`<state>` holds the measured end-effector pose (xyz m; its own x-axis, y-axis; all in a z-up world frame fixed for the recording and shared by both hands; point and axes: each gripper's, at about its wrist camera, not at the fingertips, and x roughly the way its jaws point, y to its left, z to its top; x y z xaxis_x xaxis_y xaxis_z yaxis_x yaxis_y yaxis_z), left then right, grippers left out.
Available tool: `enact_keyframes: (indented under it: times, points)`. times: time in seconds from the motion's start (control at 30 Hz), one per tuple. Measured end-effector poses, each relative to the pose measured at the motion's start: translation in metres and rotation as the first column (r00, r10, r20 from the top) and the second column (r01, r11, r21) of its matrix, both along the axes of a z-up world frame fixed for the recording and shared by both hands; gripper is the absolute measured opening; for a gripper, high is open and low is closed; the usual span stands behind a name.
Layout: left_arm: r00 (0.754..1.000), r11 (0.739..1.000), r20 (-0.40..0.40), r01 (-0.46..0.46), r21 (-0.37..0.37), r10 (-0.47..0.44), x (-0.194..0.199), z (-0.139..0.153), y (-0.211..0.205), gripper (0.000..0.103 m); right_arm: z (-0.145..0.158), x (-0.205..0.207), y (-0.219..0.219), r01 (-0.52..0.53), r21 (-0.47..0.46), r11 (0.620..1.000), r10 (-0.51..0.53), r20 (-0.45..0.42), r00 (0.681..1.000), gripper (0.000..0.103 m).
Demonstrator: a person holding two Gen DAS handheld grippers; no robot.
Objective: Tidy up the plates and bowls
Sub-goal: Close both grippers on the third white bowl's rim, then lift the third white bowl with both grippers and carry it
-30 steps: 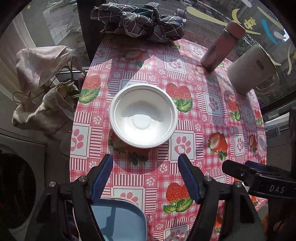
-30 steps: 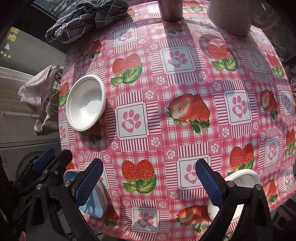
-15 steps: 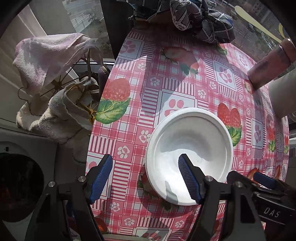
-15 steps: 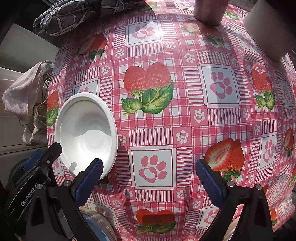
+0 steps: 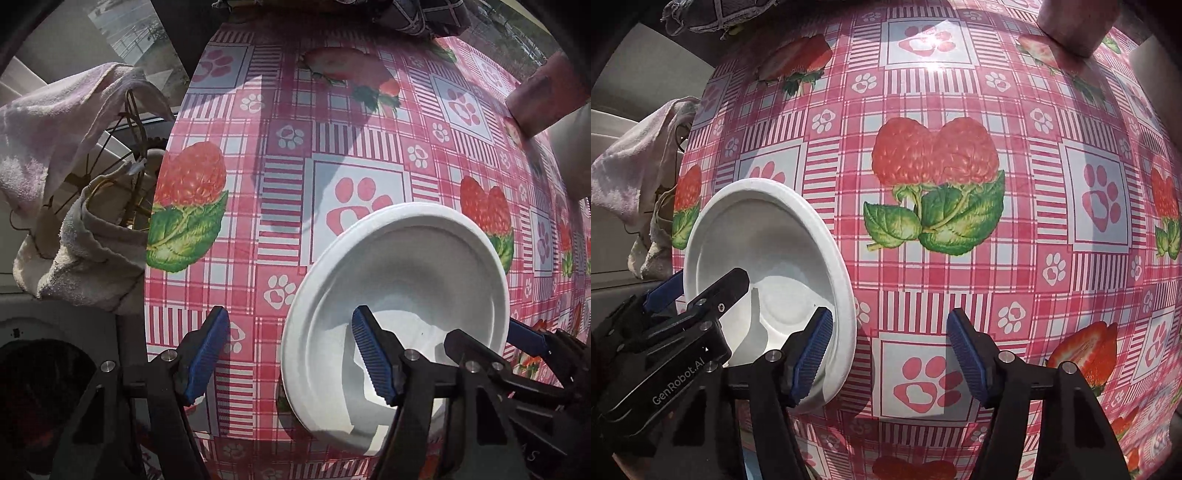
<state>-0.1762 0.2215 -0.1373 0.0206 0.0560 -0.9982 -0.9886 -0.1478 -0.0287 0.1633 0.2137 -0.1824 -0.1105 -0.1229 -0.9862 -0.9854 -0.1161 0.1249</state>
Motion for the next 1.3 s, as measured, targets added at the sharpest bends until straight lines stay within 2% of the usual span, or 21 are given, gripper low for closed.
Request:
enact_keyframes:
  times: [0.03,0.07,0.1,0.13,0.17,0.2,0.4,0.7,0.87,1.07,1.3]
  points:
    - [1.000,1.000,-0.012,0.008,0.004,-0.008,0.002,0.000,0.000,0.066,0.000,-0.002,-0.001,-0.010,0.010,1.000,0.010,0.002,1.000,0.066]
    - [1.000,1.000,-0.013,0.018,0.006,-0.018,0.004,-0.001,0.000,0.065,0.000,-0.004,-0.002,-0.025,0.017,1.000,0.025,0.003,1.000,0.060]
    - [0.999,0.999,-0.009,0.031,0.009,-0.031,0.005,0.000,0.000,0.062,0.000,-0.011,-0.001,-0.050,0.028,0.998,0.050,0.005,0.999,0.044]
    - [0.999,0.999,0.004,0.044,0.008,-0.045,0.007,0.002,0.000,0.053,0.000,-0.017,-0.002,-0.073,0.035,0.997,0.073,-0.007,0.997,0.036]
    - [0.998,0.999,0.025,0.054,0.006,-0.054,0.009,0.002,0.000,0.047,-0.001,-0.021,-0.002,-0.077,0.022,0.997,0.078,-0.040,0.996,0.023]
    - [0.997,0.998,0.044,0.059,-0.002,-0.059,0.010,0.002,0.000,0.034,-0.003,-0.023,-0.002,-0.071,0.005,0.997,0.071,-0.063,0.995,0.019]
    - [0.996,0.997,0.055,0.073,-0.011,-0.072,0.030,0.004,-0.008,0.033,-0.009,-0.026,-0.012,-0.062,-0.008,0.998,0.061,-0.076,0.995,0.017]
    - [0.985,0.985,0.051,0.169,-0.032,-0.167,0.088,0.005,-0.045,0.033,-0.007,0.022,-0.045,-0.025,-0.034,0.999,0.023,-0.042,0.999,0.017]
    - [0.974,0.974,0.020,0.224,-0.030,-0.224,0.127,0.005,-0.075,0.036,-0.004,0.051,-0.073,0.014,-0.047,0.999,-0.015,-0.028,0.999,0.017]
    - [0.964,0.963,0.025,0.267,-0.033,-0.266,0.160,0.006,-0.116,0.036,-0.005,0.082,-0.110,0.068,-0.085,0.994,-0.070,-0.022,0.997,0.017]
    - [0.939,0.937,0.013,0.344,-0.054,-0.344,0.196,0.006,-0.168,0.037,-0.005,0.114,-0.178,0.099,-0.128,0.987,-0.101,-0.016,0.995,0.018]
